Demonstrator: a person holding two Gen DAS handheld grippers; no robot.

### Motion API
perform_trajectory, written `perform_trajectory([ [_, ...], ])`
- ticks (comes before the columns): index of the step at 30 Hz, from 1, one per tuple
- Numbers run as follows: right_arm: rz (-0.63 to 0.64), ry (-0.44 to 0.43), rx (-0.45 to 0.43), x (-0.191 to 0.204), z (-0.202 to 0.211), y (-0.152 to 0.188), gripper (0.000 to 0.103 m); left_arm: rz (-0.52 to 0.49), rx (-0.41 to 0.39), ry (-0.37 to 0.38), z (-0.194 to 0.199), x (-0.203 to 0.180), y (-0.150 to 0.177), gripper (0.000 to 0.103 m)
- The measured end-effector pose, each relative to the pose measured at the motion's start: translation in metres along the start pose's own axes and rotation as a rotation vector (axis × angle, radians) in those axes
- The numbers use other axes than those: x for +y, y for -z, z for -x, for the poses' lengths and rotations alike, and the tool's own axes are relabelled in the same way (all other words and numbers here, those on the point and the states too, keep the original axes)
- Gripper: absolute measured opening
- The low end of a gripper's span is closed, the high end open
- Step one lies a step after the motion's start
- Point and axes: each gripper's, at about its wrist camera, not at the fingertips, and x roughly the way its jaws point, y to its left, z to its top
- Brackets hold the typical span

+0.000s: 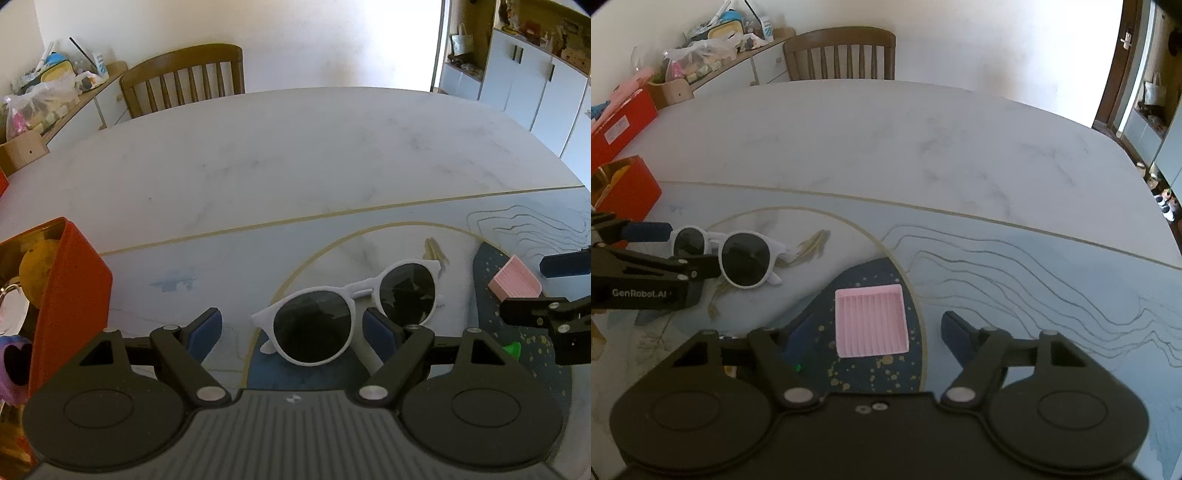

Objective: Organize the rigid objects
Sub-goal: 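Grasp the white sunglasses with the left tool while the right tool grasps the pink tray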

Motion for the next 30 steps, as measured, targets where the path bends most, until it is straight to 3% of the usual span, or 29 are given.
perform_trajectory([
  [3,0.006,0.000,-0.003,0.001,-0.003,-0.001,0.070,0.014,0.002,0.001,-0.002,0.000,-0.002,0.083],
  [9,0.027,0.017,-0.016,0.005,-0.004,-0.003,0.055,0.028,0.003,0.011,-0.002,0.003,-0.004,0.082],
  [14,0.046,0.024,-0.024,0.008,-0.003,-0.002,0.041,0.033,0.005,0.032,-0.001,0.004,-0.006,0.064],
  [15,0.047,0.025,-0.027,0.008,-0.003,-0.002,0.041,0.028,0.007,0.038,-0.001,0.004,-0.006,0.059],
  [30,0.016,0.013,-0.067,0.009,0.024,0.001,0.040,0.004,-0.010,0.038,0.017,0.006,-0.010,0.058],
])
